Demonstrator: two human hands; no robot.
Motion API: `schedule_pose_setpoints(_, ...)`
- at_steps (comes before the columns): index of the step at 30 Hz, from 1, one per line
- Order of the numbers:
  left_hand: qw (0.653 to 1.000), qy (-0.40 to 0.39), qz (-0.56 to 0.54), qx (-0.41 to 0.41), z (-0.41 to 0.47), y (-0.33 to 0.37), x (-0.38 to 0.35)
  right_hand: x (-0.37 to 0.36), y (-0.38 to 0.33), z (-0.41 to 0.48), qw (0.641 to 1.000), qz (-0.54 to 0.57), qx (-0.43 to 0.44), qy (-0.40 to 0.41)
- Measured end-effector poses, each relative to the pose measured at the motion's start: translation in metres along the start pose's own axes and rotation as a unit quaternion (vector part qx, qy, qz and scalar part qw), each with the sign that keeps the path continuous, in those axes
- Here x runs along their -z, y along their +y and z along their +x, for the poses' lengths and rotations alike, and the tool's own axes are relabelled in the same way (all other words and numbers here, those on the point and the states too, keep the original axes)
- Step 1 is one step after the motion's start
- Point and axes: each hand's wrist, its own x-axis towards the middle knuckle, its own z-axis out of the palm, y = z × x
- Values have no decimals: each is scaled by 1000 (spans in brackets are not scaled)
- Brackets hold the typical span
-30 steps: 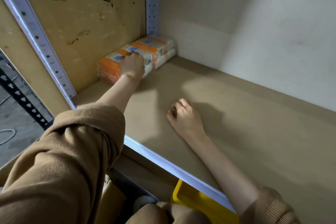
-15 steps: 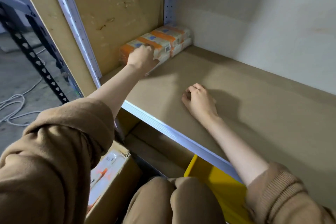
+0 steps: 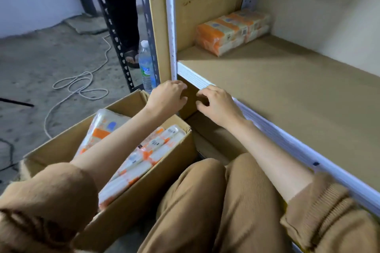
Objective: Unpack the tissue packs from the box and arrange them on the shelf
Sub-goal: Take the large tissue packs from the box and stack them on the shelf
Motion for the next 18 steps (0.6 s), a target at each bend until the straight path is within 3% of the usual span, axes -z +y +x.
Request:
schedule_pose_setpoints(7,997,-28,-14,64,-83,-55,-30,-53,-54,-6,993,17,73,-88)
schedule_pose_setpoints(18,961,-50,-31,270,-172,-129,-43,-126,-117,22,970,-27,154,-187)
